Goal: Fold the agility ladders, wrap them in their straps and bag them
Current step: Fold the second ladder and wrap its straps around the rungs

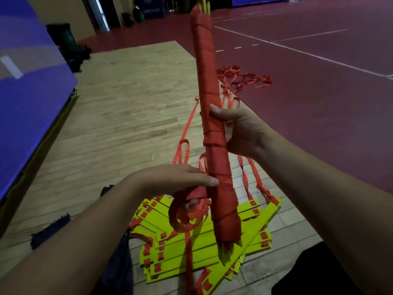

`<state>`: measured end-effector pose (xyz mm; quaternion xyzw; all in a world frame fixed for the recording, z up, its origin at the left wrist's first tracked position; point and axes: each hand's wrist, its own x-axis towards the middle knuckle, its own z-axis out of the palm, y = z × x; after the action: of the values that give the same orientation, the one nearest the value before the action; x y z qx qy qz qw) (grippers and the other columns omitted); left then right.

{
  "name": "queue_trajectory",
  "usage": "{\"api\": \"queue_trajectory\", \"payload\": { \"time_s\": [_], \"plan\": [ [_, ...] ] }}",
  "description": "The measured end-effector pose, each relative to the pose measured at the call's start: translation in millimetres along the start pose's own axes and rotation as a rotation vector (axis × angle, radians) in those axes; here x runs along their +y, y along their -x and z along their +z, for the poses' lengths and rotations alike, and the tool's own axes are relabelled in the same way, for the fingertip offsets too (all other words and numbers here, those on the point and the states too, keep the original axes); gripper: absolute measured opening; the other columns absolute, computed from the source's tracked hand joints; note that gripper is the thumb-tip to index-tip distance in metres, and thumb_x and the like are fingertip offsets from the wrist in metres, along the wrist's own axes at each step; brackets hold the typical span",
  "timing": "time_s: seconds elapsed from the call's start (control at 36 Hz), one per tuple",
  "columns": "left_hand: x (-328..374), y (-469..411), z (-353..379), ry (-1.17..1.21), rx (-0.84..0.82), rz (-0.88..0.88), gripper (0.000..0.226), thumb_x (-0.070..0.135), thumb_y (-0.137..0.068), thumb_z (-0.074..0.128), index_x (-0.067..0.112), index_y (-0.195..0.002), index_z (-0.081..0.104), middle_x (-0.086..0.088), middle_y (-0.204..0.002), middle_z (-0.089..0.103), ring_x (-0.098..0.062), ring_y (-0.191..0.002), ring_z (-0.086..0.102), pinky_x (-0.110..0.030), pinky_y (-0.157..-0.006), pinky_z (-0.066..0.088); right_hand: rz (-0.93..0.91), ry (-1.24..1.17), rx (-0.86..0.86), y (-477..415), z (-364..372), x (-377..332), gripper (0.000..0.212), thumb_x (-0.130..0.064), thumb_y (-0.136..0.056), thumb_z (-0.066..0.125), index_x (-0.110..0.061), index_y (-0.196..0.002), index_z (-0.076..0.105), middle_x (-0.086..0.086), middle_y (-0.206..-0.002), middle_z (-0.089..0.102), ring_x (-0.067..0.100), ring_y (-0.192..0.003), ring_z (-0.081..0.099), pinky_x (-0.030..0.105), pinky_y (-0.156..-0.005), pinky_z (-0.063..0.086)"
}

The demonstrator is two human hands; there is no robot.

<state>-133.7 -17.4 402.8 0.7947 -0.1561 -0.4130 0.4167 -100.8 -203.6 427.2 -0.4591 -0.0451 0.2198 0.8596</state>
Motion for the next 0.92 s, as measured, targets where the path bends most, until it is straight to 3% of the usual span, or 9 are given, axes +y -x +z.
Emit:
{"api": "queue_trajectory", "payload": {
  "time_s": [0.08, 0.17, 0.22, 0.31, 0.42, 0.58, 0.69, 0.78, 0.92],
  "plan": [
    [-1, -4, 12, -0.026, 0.004, 0.031, 0.073, 0.066, -0.059, 0.074, 0.01, -0.105, 0.068, -0.007, -0.071, 0.068, -0.022, -0.065, 0.065, -0.034, -0.07, 0.054, -0.023, 0.222, 0.032, -3, 3, 10, 0.014, -0.012, -0.085, 0.072, -0.011, -0.093, 0.061, -0.002, -0.067, 0.06, 0.01, -0.058, 0.059, 0.029, -0.06, 0.056],
    [-5, -8, 19, -0.079, 0.073, 0.068, 0.073, 0.068, -0.053, 0.078, 0.018, -0.106, 0.069, -0.015, -0.099, 0.074, -0.031, -0.089, 0.071, -0.043, -0.079, 0.056, -0.04, 0.294, 0.081, -5, 5, 18, 0.021, -0.006, -0.085, 0.074, -0.007, -0.099, 0.058, 0.007, -0.077, 0.058, 0.019, -0.068, 0.061, 0.033, -0.066, 0.057],
    [-6, -8, 18, -0.059, 0.084, 0.092, 0.074, 0.065, -0.051, 0.081, 0.016, -0.105, 0.069, -0.019, -0.107, 0.072, -0.033, -0.093, 0.07, -0.043, -0.079, 0.055, -0.022, 0.23, 0.07, -4, 4, 18, 0.032, -0.011, -0.084, 0.073, -0.004, -0.109, 0.055, 0.015, -0.088, 0.063, 0.028, -0.082, 0.067, 0.037, -0.074, 0.06],
    [-7, -5, 14, 0.132, 0.011, 0.177, 0.06, 0.043, -0.056, 0.081, 0.017, -0.107, 0.066, -0.004, -0.104, 0.076, -0.023, -0.098, 0.071, -0.038, -0.089, 0.057, -0.013, 0.014, -0.021, -2, 3, 14, 0.049, -0.026, -0.086, 0.067, -0.001, -0.124, 0.048, 0.018, -0.095, 0.069, 0.03, -0.086, 0.073, 0.04, -0.075, 0.062],
    [-6, -4, 16, 0.247, -0.042, 0.262, 0.051, 0.036, -0.057, 0.077, 0.018, -0.104, 0.065, 0.007, -0.094, 0.076, -0.011, -0.09, 0.071, -0.025, -0.082, 0.056, -0.061, -0.19, -0.107, 0, 10, 13, 0.038, -0.033, -0.085, 0.062, -0.005, -0.109, 0.054, 0.013, -0.094, 0.067, 0.024, -0.074, 0.07, 0.039, -0.068, 0.061],
    [1, -10, 20, -0.243, -0.003, 0.089, 0.051, 0.072, -0.07, 0.072, 0.024, -0.084, 0.067, 0.009, -0.069, 0.071, -0.007, -0.062, 0.065, -0.035, -0.073, 0.056, 0.009, 0.148, -0.033, 3, 14, 15, 0.009, -0.018, -0.096, 0.055, -0.011, -0.097, 0.05, 0.011, -0.072, 0.056, 0.018, -0.051, 0.055, 0.027, -0.054, 0.051],
    [-1, -16, 16, -0.563, 0.141, 0.018, 0.046, 0.064, -0.087, 0.059, 0.019, -0.089, 0.07, 0.004, -0.065, 0.069, -0.005, -0.052, 0.06, -0.026, -0.061, 0.051, -0.21, 0.477, 0.195, -3, 17, 21, 0.015, -0.01, -0.093, 0.066, -0.005, -0.1, 0.054, 0.018, -0.073, 0.057, 0.025, -0.053, 0.057, 0.031, -0.051, 0.052],
    [-8, -21, 12, -0.507, 0.238, 0.001, 0.046, 0.062, -0.087, 0.061, 0.019, -0.096, 0.072, -0.001, -0.071, 0.071, -0.013, -0.06, 0.064, -0.026, -0.059, 0.05, -0.339, 0.589, 0.36, -10, 21, 23, 0.034, -0.021, -0.092, 0.07, -0.001, -0.116, 0.056, 0.013, -0.08, 0.059, 0.023, -0.063, 0.062, 0.035, -0.061, 0.056],
    [-10, -22, 8, -0.44, 0.365, 0.05, 0.039, 0.062, -0.078, 0.071, 0.024, -0.086, 0.072, 0.007, -0.061, 0.064, -0.008, -0.052, 0.055, -0.026, -0.057, 0.045, -0.242, 0.419, 0.333, -9, 22, 16, 0.04, -0.043, -0.085, 0.066, -0.012, -0.109, 0.057, 0.007, -0.09, 0.057, 0.026, -0.088, 0.063, 0.042, -0.081, 0.053]
  ]
}}
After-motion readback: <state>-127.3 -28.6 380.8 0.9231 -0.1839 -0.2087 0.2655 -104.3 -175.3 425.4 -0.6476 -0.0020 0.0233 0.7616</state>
